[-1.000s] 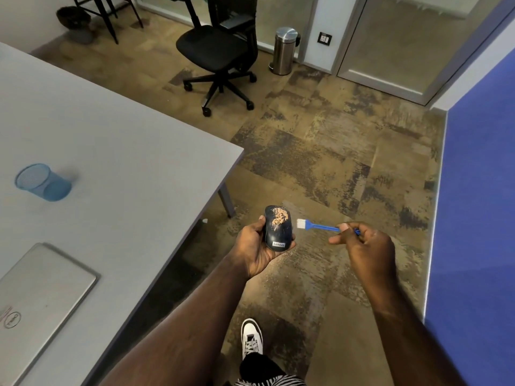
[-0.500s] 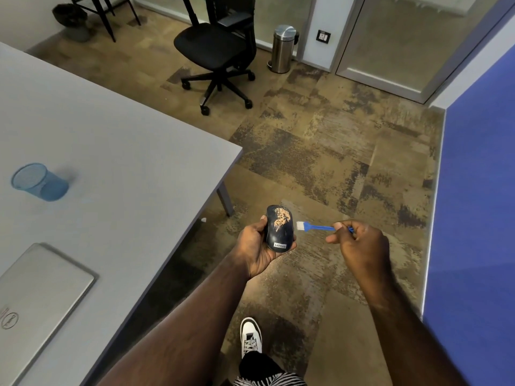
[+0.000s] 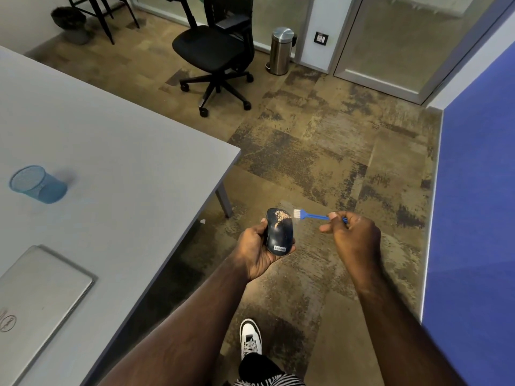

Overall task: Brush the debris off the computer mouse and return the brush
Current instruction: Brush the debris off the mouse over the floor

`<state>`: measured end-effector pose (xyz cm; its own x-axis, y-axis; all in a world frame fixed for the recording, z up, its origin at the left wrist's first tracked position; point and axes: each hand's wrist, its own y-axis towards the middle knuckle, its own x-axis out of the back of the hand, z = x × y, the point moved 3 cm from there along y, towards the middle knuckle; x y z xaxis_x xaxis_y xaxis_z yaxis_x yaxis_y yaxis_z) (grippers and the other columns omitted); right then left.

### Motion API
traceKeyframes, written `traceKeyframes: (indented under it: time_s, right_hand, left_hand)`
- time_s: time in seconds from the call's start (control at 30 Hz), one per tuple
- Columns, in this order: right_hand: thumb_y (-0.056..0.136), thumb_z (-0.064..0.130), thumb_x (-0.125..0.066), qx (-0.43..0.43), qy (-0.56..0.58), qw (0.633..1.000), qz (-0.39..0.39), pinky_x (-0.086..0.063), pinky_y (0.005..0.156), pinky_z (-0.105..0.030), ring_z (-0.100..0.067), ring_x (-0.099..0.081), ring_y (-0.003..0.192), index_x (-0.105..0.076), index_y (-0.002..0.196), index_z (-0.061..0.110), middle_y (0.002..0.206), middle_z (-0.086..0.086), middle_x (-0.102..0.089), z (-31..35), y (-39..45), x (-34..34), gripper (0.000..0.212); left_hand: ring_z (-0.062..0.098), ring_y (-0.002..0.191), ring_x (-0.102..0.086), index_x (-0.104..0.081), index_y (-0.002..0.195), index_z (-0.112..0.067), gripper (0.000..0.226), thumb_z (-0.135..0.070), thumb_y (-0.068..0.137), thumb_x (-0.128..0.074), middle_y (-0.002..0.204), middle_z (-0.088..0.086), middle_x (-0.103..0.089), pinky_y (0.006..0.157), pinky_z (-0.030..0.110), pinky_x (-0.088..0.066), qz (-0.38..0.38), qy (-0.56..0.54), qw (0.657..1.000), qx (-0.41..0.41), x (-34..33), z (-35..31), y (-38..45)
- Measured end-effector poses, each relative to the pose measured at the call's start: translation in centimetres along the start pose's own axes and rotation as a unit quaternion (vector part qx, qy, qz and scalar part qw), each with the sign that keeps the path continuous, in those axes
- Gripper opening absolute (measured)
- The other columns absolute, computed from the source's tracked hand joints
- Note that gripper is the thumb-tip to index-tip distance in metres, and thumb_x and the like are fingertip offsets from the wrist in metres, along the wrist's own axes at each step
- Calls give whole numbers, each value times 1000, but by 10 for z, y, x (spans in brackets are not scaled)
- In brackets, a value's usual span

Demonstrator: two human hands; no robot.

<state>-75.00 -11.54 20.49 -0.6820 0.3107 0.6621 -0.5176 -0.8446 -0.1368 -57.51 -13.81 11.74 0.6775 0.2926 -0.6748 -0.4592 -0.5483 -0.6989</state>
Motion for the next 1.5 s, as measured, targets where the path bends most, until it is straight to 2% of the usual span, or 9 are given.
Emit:
traceKeyframes:
  time_s: [0.2,0.5,0.63,0.8,0.93,1.1,1.27,1.37,1.5]
  right_hand:
    - [92,20,-60,60,28,994,87,-24,31,-16,-6,-32,27,-73,83,15,61,6,-72,7,-15,-5,16]
    - [91,18,-60,75,4,994,76,-24,30,-17,-7,-36,28,-73,81,14,51,10,-66,7,-19,6,17]
    - [92,20,-59,44,-9,999,-2,-26,29,-14,-6,-42,29,-74,85,14,52,14,-65,2,-11,16,17]
    - [90,15,-62,94,0,991,91,-24,30,-17,-6,-34,27,-72,76,14,51,9,-66,3,-26,8,18]
    - [92,19,-59,51,0,999,5,-27,29,-15,-6,-42,29,-72,84,15,59,11,-68,-3,-15,17,15]
    - [91,16,-61,96,1,992,86,-24,32,-19,-8,-32,27,-72,72,14,44,17,-62,1,-25,10,22]
    - [92,19,-59,68,16,997,26,-27,30,-16,-6,-38,28,-73,81,15,55,11,-68,6,-20,12,18]
    - [91,17,-60,105,11,990,98,-27,33,-15,-4,-39,28,-72,81,13,60,5,-71,19,-29,-2,16]
    - [93,23,-58,62,-23,997,42,-33,42,-18,5,-51,36,-72,92,15,62,8,-71,20,-13,-5,16]
  left_hand:
    - [37,96,-61,-44,138,2,56,-38,102,-29,131,27,-53,73,45,-59,7,1,1000,-7,1,-1,1]
    - [37,91,-64,-45,137,2,55,-37,102,-29,129,26,-55,75,45,-59,29,-3,1000,-8,1,-3,-3]
    - [38,93,-63,-44,138,2,56,-38,102,-29,124,27,-56,77,46,-58,25,-12,1000,-3,4,-2,-3]
    - [36,101,-61,-44,139,0,54,-36,102,-30,141,24,-49,73,46,-58,28,-24,999,-15,3,-2,-4]
    - [39,94,-61,-44,137,1,55,-38,102,-29,125,27,-56,75,47,-58,26,-27,999,-4,2,0,-6]
    - [34,102,-61,-45,138,-1,52,-36,102,-30,139,22,-51,72,47,-58,22,-30,999,-16,0,0,-7]
    - [36,93,-61,-49,132,2,52,-36,102,-29,115,24,-61,75,45,-58,17,-6,1000,-15,-2,2,-10]
    - [35,91,-62,-47,134,2,53,-36,102,-28,117,23,-60,75,44,-57,10,13,1000,-19,-2,3,-8]
    - [36,92,-62,-47,134,2,53,-37,102,-28,126,26,-55,82,46,-54,11,19,1000,-15,-4,5,-8]
